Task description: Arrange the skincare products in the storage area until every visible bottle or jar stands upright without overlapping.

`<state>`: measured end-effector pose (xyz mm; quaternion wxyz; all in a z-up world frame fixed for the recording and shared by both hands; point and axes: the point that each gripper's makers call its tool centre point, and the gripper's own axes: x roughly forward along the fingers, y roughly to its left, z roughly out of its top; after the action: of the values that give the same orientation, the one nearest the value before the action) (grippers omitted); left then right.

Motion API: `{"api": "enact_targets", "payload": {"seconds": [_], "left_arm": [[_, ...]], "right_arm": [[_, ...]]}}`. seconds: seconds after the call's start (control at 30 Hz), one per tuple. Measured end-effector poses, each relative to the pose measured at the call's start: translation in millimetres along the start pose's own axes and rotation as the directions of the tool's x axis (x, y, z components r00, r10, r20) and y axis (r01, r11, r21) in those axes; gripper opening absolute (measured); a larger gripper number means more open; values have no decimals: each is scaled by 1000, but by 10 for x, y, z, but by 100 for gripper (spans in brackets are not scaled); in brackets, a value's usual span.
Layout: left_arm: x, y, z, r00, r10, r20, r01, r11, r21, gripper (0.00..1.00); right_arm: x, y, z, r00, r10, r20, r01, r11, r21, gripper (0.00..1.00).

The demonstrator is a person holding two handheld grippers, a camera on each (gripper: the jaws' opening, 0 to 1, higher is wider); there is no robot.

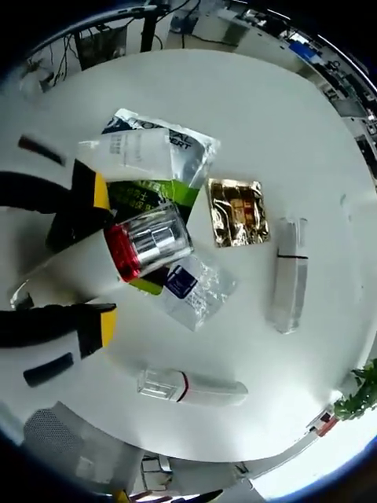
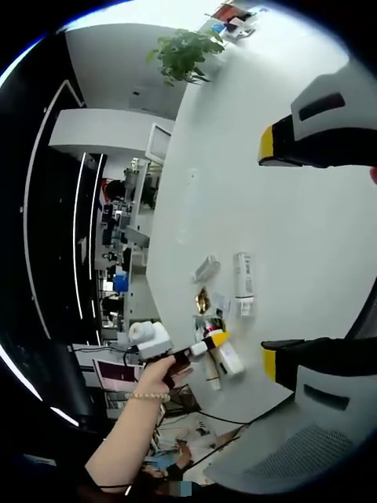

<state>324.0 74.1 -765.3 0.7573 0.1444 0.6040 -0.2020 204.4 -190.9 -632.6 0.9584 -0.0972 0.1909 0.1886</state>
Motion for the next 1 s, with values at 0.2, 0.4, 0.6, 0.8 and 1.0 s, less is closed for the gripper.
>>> {"api": "enact_targets", "payload": {"seconds": [0.2,0.4,0.6,0.8,1.0], "left_arm": [[-19,-79,-10,1000,13,-16,-12,999,30,38],[22,-35,-12,1000,-5,-12,5,1000,-6,33],[3,-37,-16,999,-28,27,29,998,-56,29],[-95,-27,16,996,-54,75,61,993,-99,27],[-313,-120,119,981,-107,162,124,988,-97,26]], "right_arm": [[-1,-1,-1,1000,0,-3,0,1000,-4,90],[0,-9,-4,1000,0,-1,0,1000,-4,89],[0,2,-6,1000,5,-3,-5,1000,-7,86],[6,19,5,1000,15,4,-15,1000,-7,86],[11,59,4,999,34,1,-34,999,-14,86]]}}
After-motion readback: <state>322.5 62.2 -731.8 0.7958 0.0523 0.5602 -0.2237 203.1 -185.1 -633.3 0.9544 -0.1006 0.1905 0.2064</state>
